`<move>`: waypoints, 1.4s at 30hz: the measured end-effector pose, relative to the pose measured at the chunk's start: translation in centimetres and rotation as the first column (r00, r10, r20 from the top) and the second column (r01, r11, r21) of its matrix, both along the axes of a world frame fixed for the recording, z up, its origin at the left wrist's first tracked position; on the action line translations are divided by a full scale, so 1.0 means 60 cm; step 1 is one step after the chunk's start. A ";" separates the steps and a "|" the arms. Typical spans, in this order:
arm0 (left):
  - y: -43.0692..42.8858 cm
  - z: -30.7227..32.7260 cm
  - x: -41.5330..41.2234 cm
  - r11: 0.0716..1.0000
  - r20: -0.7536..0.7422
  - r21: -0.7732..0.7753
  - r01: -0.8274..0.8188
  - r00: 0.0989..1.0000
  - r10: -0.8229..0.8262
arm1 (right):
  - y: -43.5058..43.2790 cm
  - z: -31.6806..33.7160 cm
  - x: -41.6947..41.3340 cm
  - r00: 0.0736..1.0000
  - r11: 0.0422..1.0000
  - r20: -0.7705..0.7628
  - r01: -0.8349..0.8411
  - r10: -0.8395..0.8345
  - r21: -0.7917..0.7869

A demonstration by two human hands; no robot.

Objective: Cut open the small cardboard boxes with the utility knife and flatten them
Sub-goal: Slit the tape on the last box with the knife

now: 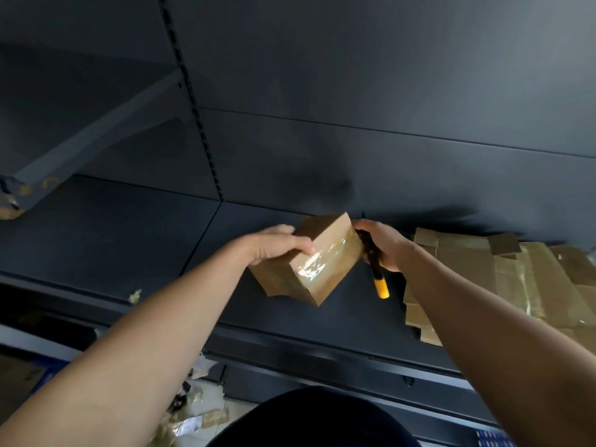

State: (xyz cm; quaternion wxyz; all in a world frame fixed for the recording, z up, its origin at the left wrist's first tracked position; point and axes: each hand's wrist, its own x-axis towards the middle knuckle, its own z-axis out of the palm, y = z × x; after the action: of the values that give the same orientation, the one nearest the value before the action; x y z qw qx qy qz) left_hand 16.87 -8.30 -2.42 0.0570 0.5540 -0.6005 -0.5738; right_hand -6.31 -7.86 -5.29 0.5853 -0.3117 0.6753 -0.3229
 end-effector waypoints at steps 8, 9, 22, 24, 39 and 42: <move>-0.018 -0.004 0.012 0.897 0.006 -0.403 -0.183 0.979 0.203 | -0.021 0.055 -0.002 0.960 0.977 -0.179 -0.207 0.213 0.053; -0.013 0.007 0.006 0.855 0.060 -0.496 -0.151 0.976 0.208 | -0.023 0.057 0.003 0.952 0.974 -0.204 -0.222 0.228 0.052; 0.018 0.008 -0.012 0.904 0.299 -0.418 0.094 0.953 0.039 | -0.039 0.122 -0.008 0.097 0.554 -0.915 -0.819 0.393 0.151; 0.017 0.002 -0.005 0.911 0.246 -0.411 0.035 0.966 0.074 | -0.038 0.135 -0.002 -0.046 0.451 -0.953 -0.874 0.298 0.183; 0.027 -0.021 0.004 0.924 0.244 -0.381 0.023 0.967 0.076 | -0.001 0.141 0.072 -0.562 0.348 -0.802 -0.807 -0.203 0.477; 0.026 -0.021 0.004 0.924 0.240 -0.383 0.022 0.968 0.076 | 0.004 0.134 0.073 -0.606 0.393 -0.781 -0.762 -0.152 0.514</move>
State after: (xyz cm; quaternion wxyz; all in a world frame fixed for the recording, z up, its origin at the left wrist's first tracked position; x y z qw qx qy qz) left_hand 17.09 -6.74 -3.65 0.0958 0.6085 -0.6952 -0.3704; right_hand -1.93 -7.64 2.73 -0.2685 -0.8376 0.4304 0.2027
